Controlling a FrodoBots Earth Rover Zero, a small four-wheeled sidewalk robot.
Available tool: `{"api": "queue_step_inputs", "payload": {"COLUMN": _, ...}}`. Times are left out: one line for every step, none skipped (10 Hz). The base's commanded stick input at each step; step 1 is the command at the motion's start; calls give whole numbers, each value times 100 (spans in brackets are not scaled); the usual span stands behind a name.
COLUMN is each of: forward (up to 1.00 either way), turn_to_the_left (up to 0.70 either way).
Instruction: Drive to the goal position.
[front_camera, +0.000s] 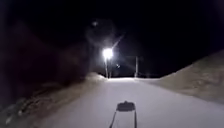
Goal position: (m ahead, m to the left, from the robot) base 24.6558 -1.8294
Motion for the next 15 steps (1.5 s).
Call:
{"api": "queue_step_inputs", "payload": {"forward": 70, "turn_to_the_left": 0}}
{"api": "queue_step_inputs", "payload": {"forward": 70, "turn_to_the_left": 0}}
{"api": "queue_step_inputs", "payload": {"forward": 70, "turn_to_the_left": 0}}
{"api": "queue_step_inputs", "payload": {"forward": 70, "turn_to_the_left": 0}}
{"api": "queue_step_inputs", "payload": {"forward": 70, "turn_to_the_left": 0}}
{"api": "queue_step_inputs", "payload": {"forward": 70, "turn_to_the_left": 0}}
{"api": "queue_step_inputs", "payload": {"forward": 70, "turn_to_the_left": 0}}
{"api": "queue_step_inputs", "payload": {"forward": 70, "turn_to_the_left": 0}}
{"api": "queue_step_inputs", "payload": {"forward": 70, "turn_to_the_left": 0}}
{"api": "queue_step_inputs", "payload": {"forward": 70, "turn_to_the_left": 0}}
{"api": "queue_step_inputs", "payload": {"forward": 70, "turn_to_the_left": 0}}
{"api": "queue_step_inputs", "payload": {"forward": 70, "turn_to_the_left": 0}}
{"api": "queue_step_inputs", "payload": {"forward": 70, "turn_to_the_left": 0}}
{"api": "queue_step_inputs", "payload": {"forward": 70, "turn_to_the_left": 0}}
{"api": "queue_step_inputs", "payload": {"forward": 70, "turn_to_the_left": 0}}
